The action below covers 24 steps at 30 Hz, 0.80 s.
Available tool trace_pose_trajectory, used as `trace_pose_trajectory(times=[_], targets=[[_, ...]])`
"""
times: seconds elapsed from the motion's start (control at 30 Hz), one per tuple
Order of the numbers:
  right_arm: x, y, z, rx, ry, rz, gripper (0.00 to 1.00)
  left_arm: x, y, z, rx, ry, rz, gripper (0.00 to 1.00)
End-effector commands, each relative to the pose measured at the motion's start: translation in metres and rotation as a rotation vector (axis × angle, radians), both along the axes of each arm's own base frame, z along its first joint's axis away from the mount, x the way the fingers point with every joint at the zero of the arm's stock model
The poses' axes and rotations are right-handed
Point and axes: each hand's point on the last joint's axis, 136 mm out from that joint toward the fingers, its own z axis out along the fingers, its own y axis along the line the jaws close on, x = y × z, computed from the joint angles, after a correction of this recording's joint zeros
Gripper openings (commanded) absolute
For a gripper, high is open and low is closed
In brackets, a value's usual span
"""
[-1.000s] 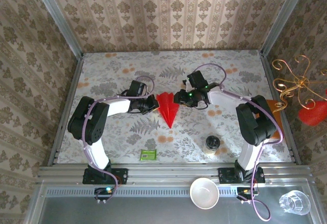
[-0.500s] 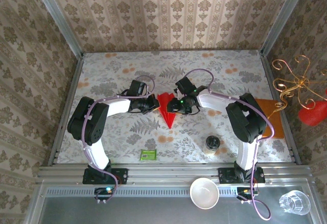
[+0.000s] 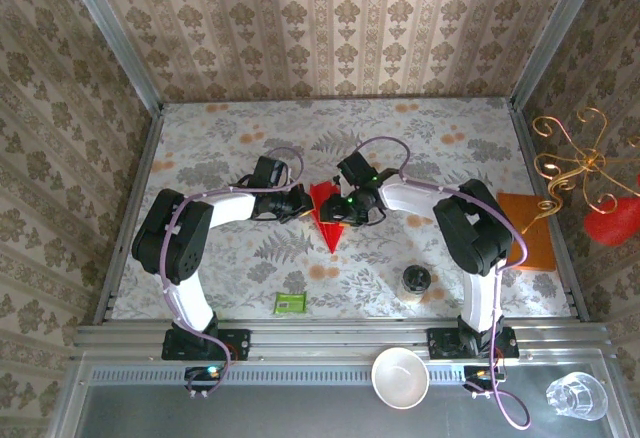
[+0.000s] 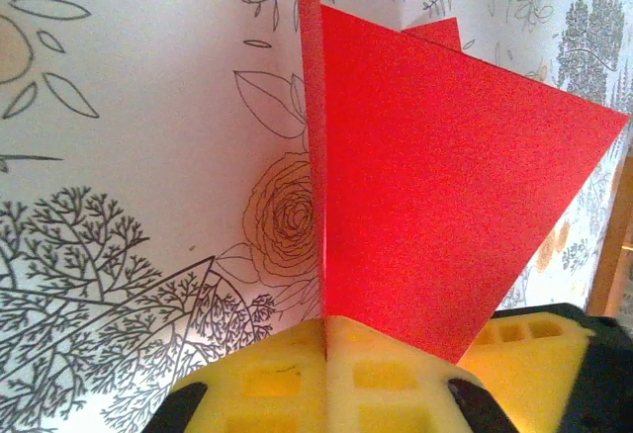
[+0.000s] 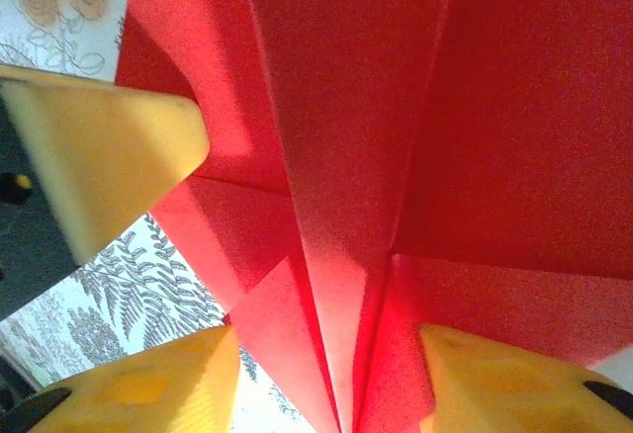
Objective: Fold a paper plane with a square sheet of paper (pick it up from the middle)
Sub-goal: Move the paper plane to the top-center of the table.
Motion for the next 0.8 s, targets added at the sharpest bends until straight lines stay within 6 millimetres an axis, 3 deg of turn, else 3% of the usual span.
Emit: trace_pose_trajectory(times=[0.0, 0.4, 0.77], targets=[[-0.003, 0.009, -0.001, -0.004, 0.002, 0.035, 0.51, 0.002, -0.006, 0.013, -0.036, -0.013, -0.004, 0.04], [-0.002, 0.010, -0.007, -0.072, -0.014, 0.044, 0.52, 0.000, -0.007, 0.011, -0.037, -0.011, -0.009, 0.04], [0.003, -0.008, -0.011, -0.172, -0.042, 0.003, 0.35, -0.002, -0.006, 0.009, -0.028, -0.008, -0.014, 0.04]])
